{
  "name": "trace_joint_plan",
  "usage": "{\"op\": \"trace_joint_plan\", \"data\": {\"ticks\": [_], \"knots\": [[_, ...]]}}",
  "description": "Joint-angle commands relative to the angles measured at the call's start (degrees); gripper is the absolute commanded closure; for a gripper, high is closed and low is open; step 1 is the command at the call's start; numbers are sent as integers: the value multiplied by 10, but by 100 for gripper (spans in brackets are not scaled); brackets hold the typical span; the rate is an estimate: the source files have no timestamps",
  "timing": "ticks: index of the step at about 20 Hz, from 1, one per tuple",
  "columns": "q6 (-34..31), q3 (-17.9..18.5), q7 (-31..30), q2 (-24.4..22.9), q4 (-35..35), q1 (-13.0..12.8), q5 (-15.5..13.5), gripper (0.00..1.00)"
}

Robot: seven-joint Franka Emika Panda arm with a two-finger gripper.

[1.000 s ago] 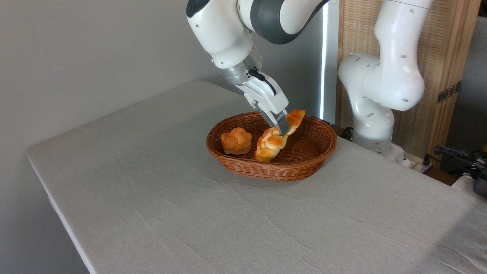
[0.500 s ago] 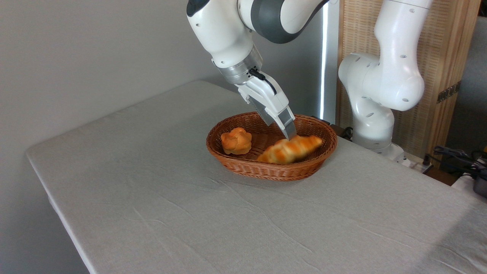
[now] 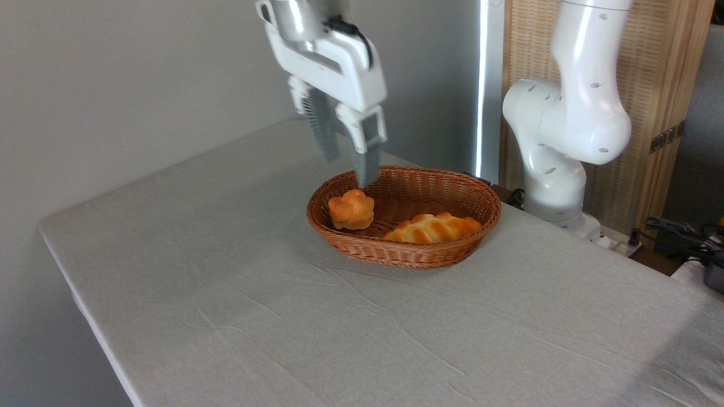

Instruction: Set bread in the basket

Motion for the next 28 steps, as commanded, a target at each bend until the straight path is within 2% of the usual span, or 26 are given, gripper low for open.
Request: {"op": "trace_joint_plan", "data": {"ticks": [1, 4, 6, 7, 8, 12, 28], "knots": [[-6, 18, 5, 119, 158, -2, 1, 0], [19, 17, 5, 125, 166, 3, 1, 0], [19, -14, 3, 125, 166, 33, 1, 0], [17, -50, -2, 125, 165, 61, 3, 0], [15, -61, -2, 125, 164, 70, 3, 0], [16, -66, -4, 126, 162, 96, 3, 0], [15, -64, -5, 123, 159, 100, 3, 0]]}}
